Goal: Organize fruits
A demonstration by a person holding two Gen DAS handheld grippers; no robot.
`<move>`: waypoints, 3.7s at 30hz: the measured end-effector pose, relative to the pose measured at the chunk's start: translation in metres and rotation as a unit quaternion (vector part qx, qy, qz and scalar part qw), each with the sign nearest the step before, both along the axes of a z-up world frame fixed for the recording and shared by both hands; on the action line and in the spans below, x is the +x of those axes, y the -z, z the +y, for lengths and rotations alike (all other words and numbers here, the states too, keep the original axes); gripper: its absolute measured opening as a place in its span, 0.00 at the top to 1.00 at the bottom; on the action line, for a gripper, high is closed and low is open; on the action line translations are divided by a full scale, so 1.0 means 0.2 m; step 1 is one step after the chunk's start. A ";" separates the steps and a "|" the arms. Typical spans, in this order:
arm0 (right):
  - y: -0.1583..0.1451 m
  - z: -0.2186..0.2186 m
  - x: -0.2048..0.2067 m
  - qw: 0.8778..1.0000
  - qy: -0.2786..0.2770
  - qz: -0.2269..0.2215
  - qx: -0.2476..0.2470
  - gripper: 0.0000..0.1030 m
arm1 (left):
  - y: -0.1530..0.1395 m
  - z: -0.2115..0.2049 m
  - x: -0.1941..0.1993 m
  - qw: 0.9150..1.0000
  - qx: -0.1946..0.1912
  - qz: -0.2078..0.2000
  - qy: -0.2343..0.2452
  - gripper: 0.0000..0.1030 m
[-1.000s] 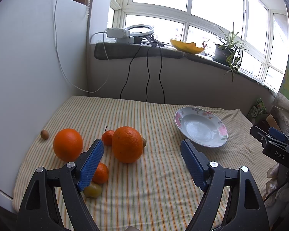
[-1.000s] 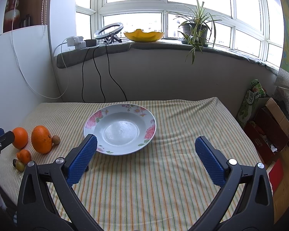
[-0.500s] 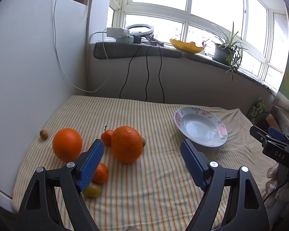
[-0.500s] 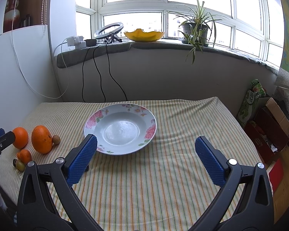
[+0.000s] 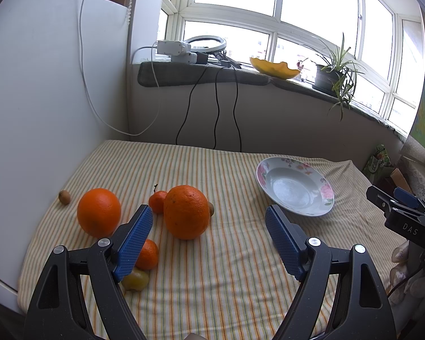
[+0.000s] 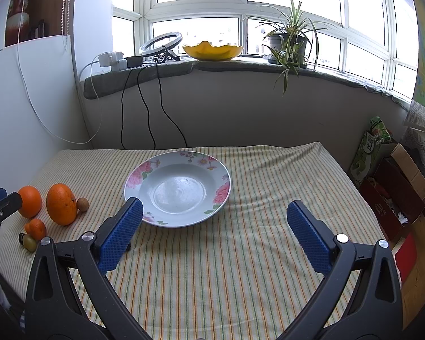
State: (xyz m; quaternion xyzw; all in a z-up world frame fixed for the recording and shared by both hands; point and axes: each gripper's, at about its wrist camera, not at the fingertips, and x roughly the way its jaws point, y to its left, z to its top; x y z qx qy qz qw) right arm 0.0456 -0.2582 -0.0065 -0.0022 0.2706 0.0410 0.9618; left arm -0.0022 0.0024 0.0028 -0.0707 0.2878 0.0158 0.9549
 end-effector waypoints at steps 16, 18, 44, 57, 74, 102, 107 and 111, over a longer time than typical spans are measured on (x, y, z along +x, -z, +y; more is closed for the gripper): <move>0.05 0.03 0.02 1.000 -0.013 0.011 -0.002 0.00 | 0.04 0.06 0.00 1.000 -0.012 0.008 -0.013 0.21; 0.04 0.04 0.03 1.000 -0.020 0.014 -0.001 0.00 | 0.05 0.07 0.00 1.000 -0.016 0.010 -0.014 0.21; 0.02 0.51 0.29 0.958 -0.267 0.089 0.057 0.03 | 0.24 0.25 0.10 0.991 -0.112 0.070 -0.009 0.25; 0.12 0.87 0.52 0.898 -0.374 0.208 0.099 0.18 | 0.31 0.24 0.22 0.988 -0.121 0.090 0.011 0.33; 0.27 1.11 0.65 0.855 -0.409 0.293 0.124 0.35 | 0.38 0.26 0.30 0.986 -0.132 0.102 0.010 0.39; 0.33 1.15 0.66 0.860 -0.391 0.313 0.093 0.42 | 0.37 0.25 0.32 0.987 -0.127 0.097 0.012 0.45; 0.28 1.10 0.65 0.859 -0.394 0.309 0.112 0.43 | 0.31 0.22 0.29 0.989 -0.118 0.085 0.014 0.45; 0.24 1.06 0.63 0.861 -0.394 0.300 0.113 0.43 | 0.29 0.19 0.29 0.990 -0.115 0.081 0.019 0.45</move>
